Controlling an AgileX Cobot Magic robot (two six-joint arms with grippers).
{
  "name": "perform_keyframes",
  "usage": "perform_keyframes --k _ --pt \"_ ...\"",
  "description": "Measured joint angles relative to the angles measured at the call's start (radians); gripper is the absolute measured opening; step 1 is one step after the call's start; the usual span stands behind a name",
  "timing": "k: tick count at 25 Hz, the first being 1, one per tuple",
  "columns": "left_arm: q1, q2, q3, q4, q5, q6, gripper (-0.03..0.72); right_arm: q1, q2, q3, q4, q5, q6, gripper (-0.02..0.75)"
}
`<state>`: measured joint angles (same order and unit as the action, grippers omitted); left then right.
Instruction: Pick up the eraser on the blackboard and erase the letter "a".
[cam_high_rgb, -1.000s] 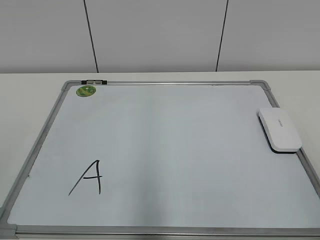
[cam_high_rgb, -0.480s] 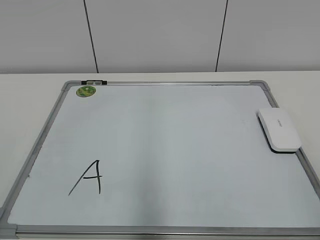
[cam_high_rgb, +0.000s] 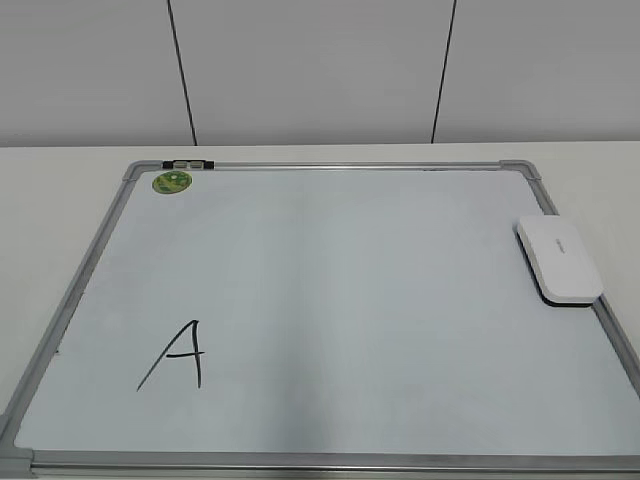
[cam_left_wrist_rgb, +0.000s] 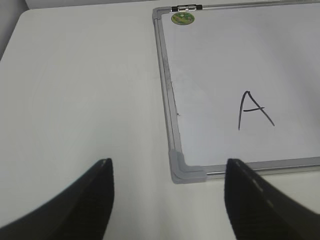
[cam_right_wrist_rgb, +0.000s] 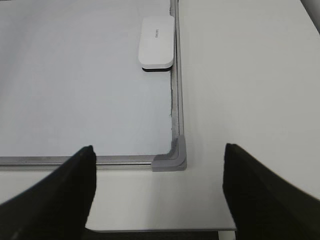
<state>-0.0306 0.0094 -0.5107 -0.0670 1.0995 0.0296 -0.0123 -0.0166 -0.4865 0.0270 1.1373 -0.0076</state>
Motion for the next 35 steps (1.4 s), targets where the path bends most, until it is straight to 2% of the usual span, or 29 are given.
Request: perform_keyframes --k 35 --pt "0.016 0.000 0.000 0.000 0.000 0.000 0.515 0.000 0.000 0.000 0.000 0.002 0.002 0.587"
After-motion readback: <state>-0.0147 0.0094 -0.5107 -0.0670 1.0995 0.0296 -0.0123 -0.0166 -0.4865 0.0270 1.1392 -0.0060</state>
